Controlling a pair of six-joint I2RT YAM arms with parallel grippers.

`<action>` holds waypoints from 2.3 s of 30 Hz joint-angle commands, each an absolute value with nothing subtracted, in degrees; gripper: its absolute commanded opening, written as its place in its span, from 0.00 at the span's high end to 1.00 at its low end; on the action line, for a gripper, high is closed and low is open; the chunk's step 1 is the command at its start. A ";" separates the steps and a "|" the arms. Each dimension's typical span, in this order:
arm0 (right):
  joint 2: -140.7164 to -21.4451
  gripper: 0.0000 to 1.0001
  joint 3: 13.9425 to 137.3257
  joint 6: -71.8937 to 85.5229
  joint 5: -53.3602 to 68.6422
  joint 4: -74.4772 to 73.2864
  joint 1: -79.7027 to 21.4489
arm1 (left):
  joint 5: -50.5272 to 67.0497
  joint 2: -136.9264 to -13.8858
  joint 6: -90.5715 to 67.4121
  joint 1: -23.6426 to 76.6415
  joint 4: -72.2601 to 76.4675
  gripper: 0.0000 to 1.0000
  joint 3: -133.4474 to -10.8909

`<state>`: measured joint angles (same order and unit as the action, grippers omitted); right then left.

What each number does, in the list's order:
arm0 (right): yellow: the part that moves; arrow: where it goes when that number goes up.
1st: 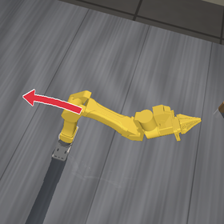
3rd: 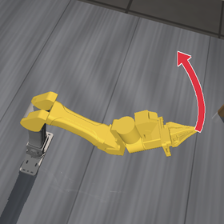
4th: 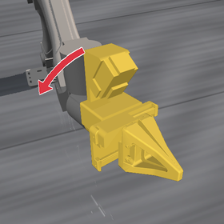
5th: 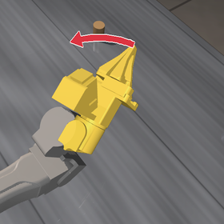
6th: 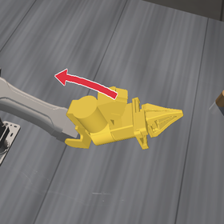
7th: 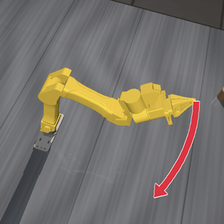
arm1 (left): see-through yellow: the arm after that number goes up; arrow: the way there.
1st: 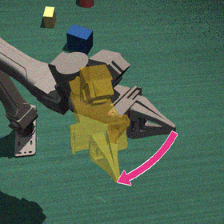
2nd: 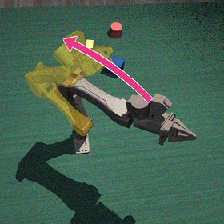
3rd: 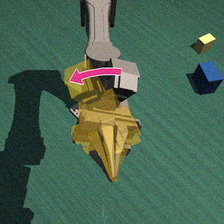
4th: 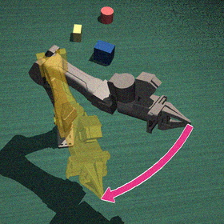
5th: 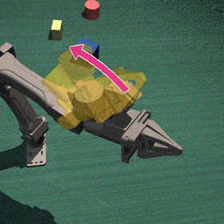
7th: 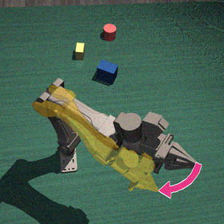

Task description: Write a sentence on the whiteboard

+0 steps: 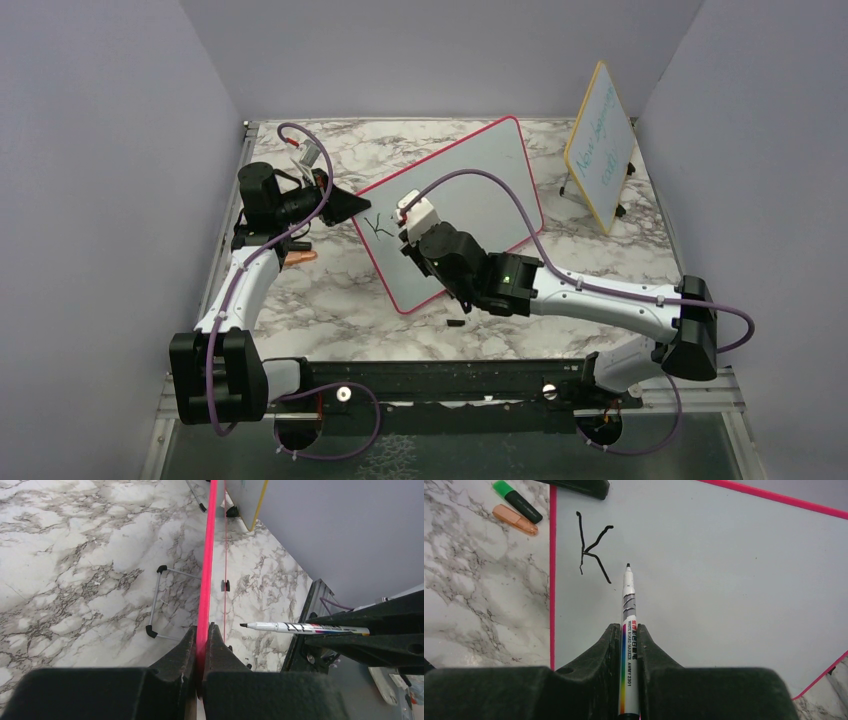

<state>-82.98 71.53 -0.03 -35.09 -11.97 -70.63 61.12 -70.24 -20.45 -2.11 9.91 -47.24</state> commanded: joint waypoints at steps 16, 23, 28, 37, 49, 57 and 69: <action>-86.23 1.00 71.86 1.58 -29.40 -9.74 -68.99 | 59.59 -71.60 -16.00 -1.37 7.03 1.00 -47.20; -86.89 0.99 72.05 1.49 -29.58 -8.80 -68.93 | 59.60 -71.46 -16.00 -1.34 7.03 1.00 -47.15; -87.43 1.00 72.29 1.49 -30.25 -9.14 -68.69 | 59.59 -71.45 -16.00 -1.32 7.03 1.00 -47.11; -87.17 0.99 71.99 2.01 -32.65 -11.23 -68.23 | 59.64 -71.44 -16.00 -1.32 7.03 1.00 -47.16; -86.90 1.00 72.11 2.54 -35.10 -12.49 -67.60 | 59.60 -71.32 -16.00 -1.32 7.03 1.00 -47.13; -86.66 0.99 72.33 2.50 -36.12 -12.38 -67.38 | 59.60 -71.30 -16.00 -1.32 7.03 1.00 -47.11; -86.11 0.99 72.58 1.50 -36.74 -10.00 -67.32 | 59.62 -71.52 -16.00 -1.32 7.04 1.00 -47.18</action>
<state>-86.46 71.09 1.91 -33.87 -11.22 -68.45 61.10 -70.30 -20.43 -2.13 9.91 -47.24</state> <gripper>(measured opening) 0.173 0.037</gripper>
